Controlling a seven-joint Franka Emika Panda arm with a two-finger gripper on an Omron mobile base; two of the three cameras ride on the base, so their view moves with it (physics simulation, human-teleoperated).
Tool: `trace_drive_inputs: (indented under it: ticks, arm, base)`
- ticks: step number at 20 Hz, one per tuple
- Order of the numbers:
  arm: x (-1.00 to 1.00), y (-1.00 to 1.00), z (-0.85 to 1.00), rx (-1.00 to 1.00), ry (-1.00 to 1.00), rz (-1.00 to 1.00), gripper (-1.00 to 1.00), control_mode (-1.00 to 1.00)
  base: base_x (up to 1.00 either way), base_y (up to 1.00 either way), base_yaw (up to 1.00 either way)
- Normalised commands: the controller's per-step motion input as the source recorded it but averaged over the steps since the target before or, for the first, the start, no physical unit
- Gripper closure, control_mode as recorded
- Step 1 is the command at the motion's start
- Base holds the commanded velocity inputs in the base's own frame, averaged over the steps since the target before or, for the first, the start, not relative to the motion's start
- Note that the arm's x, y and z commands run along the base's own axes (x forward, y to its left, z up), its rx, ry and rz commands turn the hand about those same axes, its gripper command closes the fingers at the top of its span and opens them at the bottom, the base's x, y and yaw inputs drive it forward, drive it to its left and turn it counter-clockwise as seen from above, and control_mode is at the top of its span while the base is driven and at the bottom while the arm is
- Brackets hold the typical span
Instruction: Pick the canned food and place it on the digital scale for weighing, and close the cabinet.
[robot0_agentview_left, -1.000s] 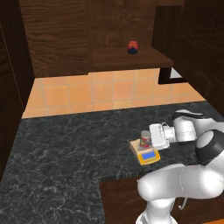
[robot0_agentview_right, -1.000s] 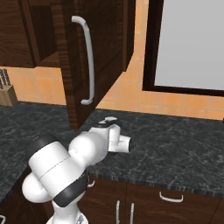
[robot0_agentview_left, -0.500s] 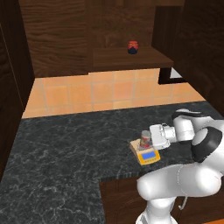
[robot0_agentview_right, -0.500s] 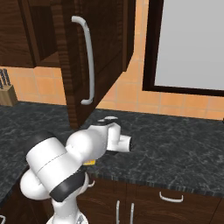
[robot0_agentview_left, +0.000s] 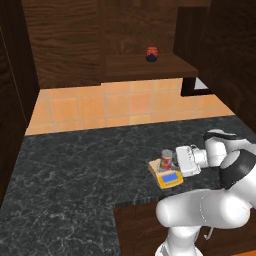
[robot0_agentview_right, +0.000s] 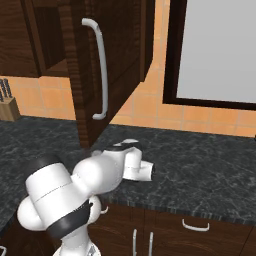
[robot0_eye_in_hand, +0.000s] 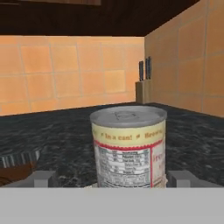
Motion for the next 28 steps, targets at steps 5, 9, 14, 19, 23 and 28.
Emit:
trace_drive_inputs:
  ticks: [5,9,14,19,23,28]
  arm:
    - [-0.19,-0.49,0.00,0.06,-0.08,0.00,-1.00,-1.00]
    - [-0.40,-0.63,0.12,0.09,-0.14,0.00,-1.00,-1.00]
    - [-0.64,-0.66,0.40,0.09,-0.22,-0.01,-1.00,-1.00]
    - [-0.67,-0.66,0.66,0.10,-0.29,0.00,-1.00,-1.00]
    - [0.12,-0.54,0.51,0.10,-0.11,-0.04,-1.00,-1.00]
    - [0.46,-0.84,0.40,0.14,-0.01,-0.01,-1.00,-1.00]
  base:
    - [0.00,0.00,0.00]
    - [0.00,0.00,0.00]
    - [0.00,0.00,0.00]
    - [0.00,0.00,0.00]
    - [0.00,0.00,0.00]
    - [0.00,0.00,0.00]
